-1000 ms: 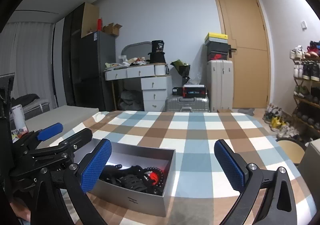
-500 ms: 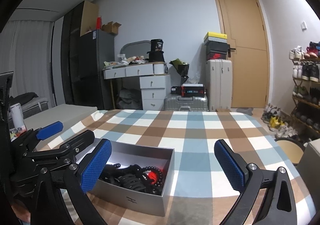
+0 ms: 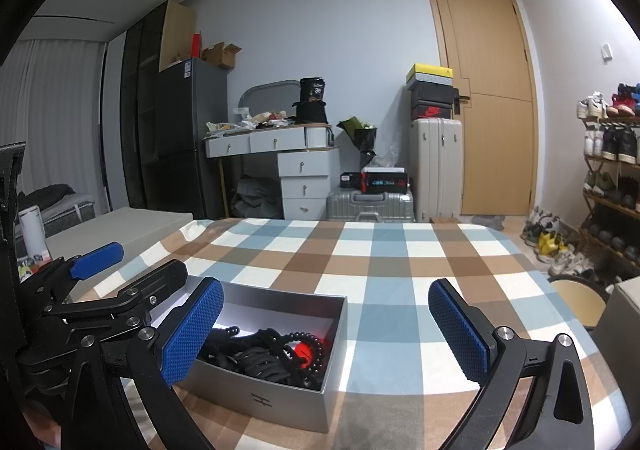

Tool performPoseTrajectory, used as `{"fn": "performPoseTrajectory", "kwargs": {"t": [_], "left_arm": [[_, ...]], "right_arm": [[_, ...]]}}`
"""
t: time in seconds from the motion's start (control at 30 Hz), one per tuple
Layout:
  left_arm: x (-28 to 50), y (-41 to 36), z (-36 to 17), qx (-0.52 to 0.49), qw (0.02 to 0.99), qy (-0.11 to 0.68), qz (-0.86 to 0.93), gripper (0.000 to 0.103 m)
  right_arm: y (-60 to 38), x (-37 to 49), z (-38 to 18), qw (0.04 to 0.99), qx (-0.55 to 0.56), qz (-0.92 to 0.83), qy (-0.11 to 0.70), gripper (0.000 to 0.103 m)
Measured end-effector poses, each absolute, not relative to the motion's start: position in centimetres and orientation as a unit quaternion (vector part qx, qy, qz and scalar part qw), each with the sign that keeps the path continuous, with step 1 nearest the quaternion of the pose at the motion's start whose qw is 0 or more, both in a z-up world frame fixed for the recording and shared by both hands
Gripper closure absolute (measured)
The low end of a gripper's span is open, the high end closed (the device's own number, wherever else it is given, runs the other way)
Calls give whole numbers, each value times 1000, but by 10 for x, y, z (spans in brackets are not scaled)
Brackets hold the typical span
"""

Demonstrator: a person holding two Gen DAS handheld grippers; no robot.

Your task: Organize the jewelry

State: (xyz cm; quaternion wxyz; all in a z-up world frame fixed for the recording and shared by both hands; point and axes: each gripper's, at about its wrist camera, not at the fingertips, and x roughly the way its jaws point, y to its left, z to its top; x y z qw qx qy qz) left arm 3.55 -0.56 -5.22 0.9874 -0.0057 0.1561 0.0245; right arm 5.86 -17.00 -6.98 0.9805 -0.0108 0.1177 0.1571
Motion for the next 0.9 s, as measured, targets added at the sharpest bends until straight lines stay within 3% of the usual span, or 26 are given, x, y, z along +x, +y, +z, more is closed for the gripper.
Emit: {"fn": "performPoseTrajectory", "kwargs": {"t": [0.8,0.9], "left_arm": [[36,-6,-52,-5,987,156,25,13],[36,-5,-53,-7,987,158,29,8]], "right_arm": [[-170,59,-70,980,-9,157,119,0],[-170,59,-70,980,-9,158,119,0]]}}
